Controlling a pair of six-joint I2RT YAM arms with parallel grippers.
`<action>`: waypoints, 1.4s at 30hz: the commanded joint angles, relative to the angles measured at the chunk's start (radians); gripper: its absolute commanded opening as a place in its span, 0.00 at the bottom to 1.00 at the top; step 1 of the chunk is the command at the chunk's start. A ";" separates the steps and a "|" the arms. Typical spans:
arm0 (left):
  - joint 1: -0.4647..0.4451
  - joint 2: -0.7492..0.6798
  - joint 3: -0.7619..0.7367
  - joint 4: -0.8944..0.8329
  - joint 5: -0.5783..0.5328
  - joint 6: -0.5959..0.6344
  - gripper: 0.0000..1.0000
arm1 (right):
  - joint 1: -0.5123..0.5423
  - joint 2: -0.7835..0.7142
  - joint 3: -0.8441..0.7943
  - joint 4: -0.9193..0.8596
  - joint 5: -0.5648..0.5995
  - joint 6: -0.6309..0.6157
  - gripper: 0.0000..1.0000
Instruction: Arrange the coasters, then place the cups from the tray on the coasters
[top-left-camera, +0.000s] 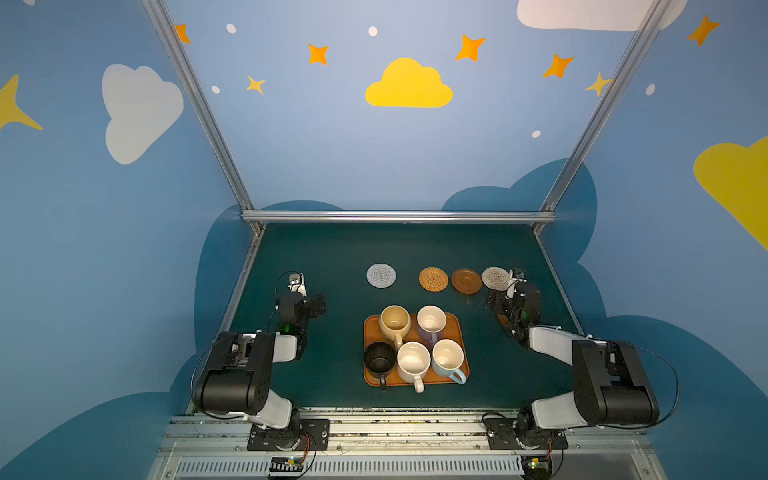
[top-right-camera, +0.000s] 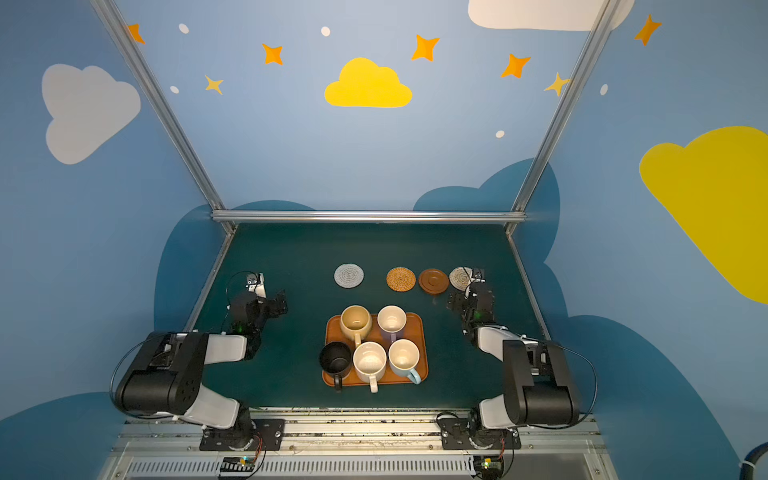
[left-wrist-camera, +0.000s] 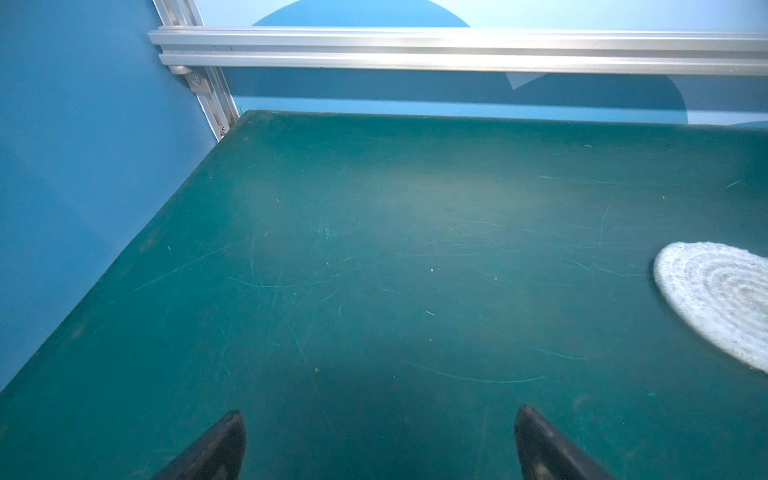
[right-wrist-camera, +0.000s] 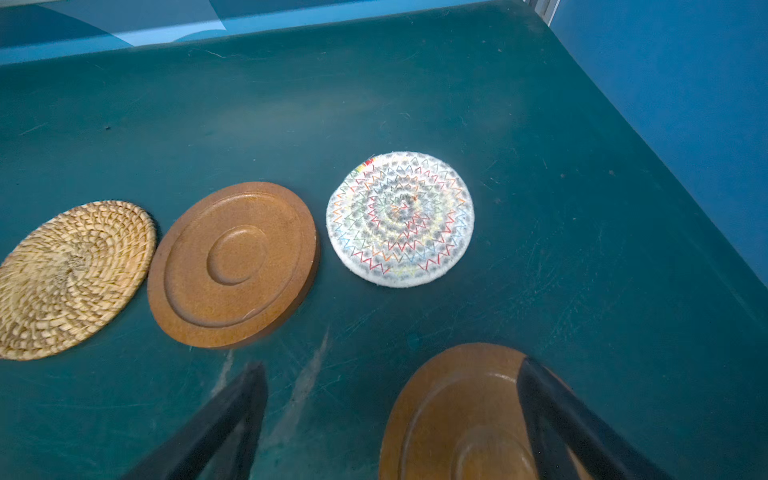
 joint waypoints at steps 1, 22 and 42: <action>0.001 0.003 0.018 0.000 0.001 -0.001 1.00 | -0.003 0.010 0.022 -0.005 -0.006 -0.006 0.93; 0.002 0.004 0.018 0.001 -0.003 -0.004 1.00 | -0.005 0.006 0.016 -0.002 -0.008 -0.004 0.93; 0.000 -0.038 0.027 -0.042 -0.022 -0.011 1.00 | -0.002 -0.044 0.046 -0.085 0.007 0.002 0.98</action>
